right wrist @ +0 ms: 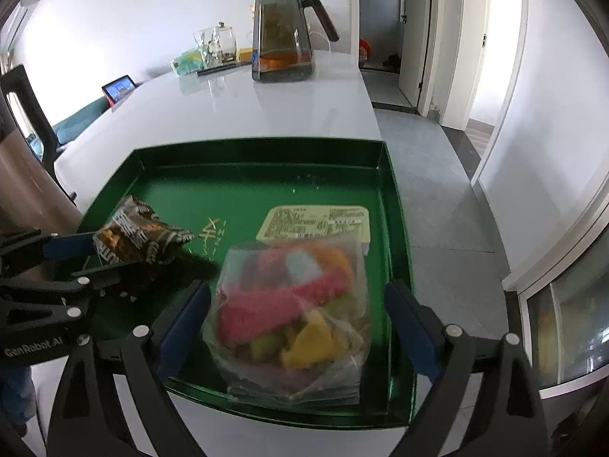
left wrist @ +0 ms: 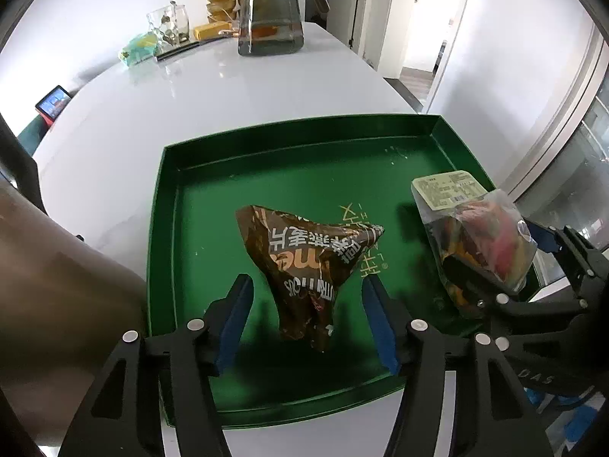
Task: Organize snacks
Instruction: 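Lower both bags into the green tray and open both grippers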
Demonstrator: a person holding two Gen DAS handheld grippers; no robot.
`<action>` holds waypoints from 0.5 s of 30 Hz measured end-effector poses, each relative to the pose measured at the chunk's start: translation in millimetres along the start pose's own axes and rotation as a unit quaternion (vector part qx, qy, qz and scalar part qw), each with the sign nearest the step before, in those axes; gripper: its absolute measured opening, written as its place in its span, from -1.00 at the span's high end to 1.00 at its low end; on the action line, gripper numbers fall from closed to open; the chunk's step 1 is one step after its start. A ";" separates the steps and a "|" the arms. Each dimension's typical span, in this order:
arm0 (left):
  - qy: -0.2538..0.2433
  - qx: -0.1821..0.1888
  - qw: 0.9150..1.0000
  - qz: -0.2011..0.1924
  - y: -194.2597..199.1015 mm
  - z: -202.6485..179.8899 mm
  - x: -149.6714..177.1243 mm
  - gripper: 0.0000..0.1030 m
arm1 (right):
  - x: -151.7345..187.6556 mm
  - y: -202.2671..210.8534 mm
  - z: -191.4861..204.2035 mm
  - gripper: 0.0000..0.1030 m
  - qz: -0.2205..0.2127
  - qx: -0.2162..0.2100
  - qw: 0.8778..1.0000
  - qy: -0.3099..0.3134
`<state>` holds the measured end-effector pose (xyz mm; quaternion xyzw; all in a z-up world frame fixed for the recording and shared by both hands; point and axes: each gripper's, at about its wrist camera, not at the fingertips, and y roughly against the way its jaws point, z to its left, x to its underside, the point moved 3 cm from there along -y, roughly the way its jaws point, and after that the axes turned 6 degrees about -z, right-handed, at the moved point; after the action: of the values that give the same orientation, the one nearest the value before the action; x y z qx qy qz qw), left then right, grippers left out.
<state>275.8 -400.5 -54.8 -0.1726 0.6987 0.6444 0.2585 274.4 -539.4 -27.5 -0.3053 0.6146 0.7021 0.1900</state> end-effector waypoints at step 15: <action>0.011 -0.005 0.999 -0.039 19.9 -1.6 0.2 -0.23 | -9.5 35.7 0.3 -1.00 -0.063 0.013 0.998 -0.007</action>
<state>263.9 -399.9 -38.7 -0.2080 0.6912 0.6352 0.2747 258.4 -544.3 5.5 -0.3357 0.6023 0.6827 0.2418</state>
